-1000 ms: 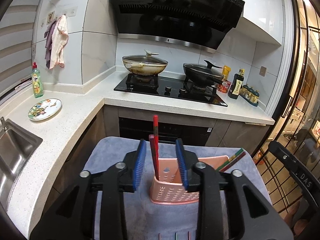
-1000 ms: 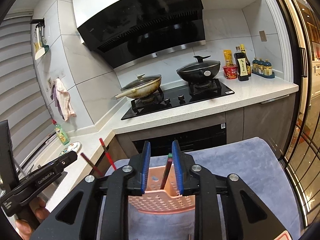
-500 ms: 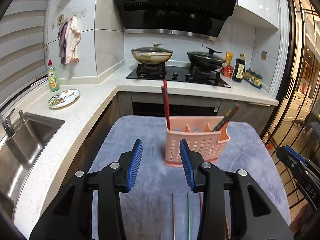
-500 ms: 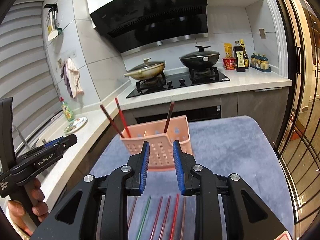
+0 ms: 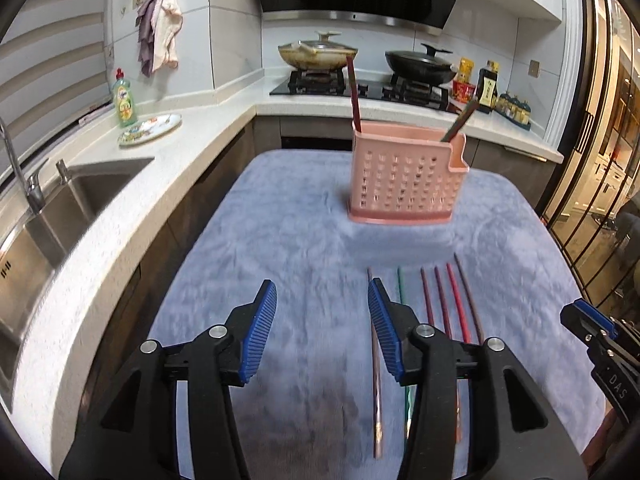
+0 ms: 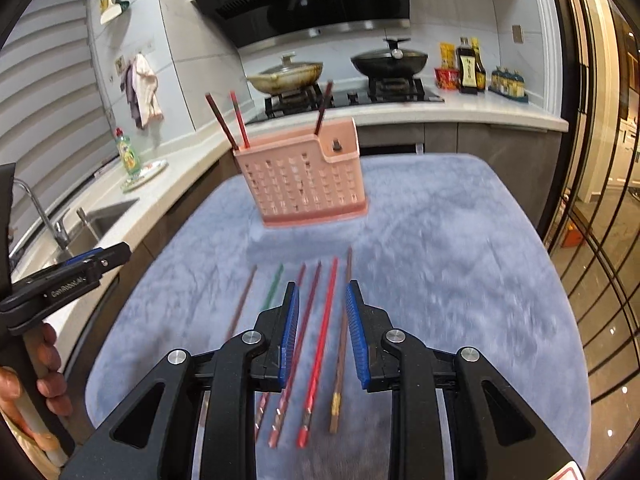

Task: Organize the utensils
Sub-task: 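Move both open tools back down to the remaining chopsticks, then close the right tool on a brown chopstick while the left tool grasps another brown chopstick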

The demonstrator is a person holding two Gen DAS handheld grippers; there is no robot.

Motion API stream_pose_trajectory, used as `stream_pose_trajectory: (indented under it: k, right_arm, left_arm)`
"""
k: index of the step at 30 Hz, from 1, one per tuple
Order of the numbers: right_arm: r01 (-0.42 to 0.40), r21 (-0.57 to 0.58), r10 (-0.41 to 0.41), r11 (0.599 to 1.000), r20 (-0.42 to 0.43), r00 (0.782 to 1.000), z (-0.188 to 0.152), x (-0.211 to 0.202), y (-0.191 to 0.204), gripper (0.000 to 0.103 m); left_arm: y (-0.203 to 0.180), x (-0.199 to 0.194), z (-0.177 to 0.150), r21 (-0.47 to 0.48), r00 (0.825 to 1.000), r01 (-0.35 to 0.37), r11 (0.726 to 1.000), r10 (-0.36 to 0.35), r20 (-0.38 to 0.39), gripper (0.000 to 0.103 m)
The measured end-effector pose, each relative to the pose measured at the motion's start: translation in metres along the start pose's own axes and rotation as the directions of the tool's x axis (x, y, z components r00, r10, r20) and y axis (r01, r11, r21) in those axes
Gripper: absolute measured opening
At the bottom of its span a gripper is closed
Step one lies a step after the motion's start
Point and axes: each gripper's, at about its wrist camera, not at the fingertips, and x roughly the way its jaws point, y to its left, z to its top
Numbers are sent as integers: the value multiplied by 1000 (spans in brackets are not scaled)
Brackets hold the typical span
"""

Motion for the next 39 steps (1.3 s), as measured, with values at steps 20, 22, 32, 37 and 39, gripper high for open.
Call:
stream_pose_trajectory:
  k: [20, 22, 32, 37, 39]
  right_arm:
    - [43, -27, -47, 999, -168, 985, -75, 47, 3, 24]
    - [45, -28, -50, 999, -177, 983, -77, 50, 3, 24]
    - [59, -32, -64, 998, -209, 976, -89, 61, -1, 19]
    - [62, -19, -65, 998, -207, 976, -90, 61, -7, 10]
    - [62, -13, -63, 998, -206, 976, -90, 60, -9, 7]
  left_arm:
    - [6, 18, -77, -1, 988, 4, 1000, -4, -154, 54]
    - [6, 19, -82, -1, 987, 7, 1000, -7, -163, 55]
    - [-3, 25, -94, 16, 981, 19, 1000, -16, -194, 62]
    - [-9, 27, -99, 25, 978, 35, 999, -29, -209, 63]
    - [-11, 28, -100, 29, 976, 40, 999, -33, -214, 63]
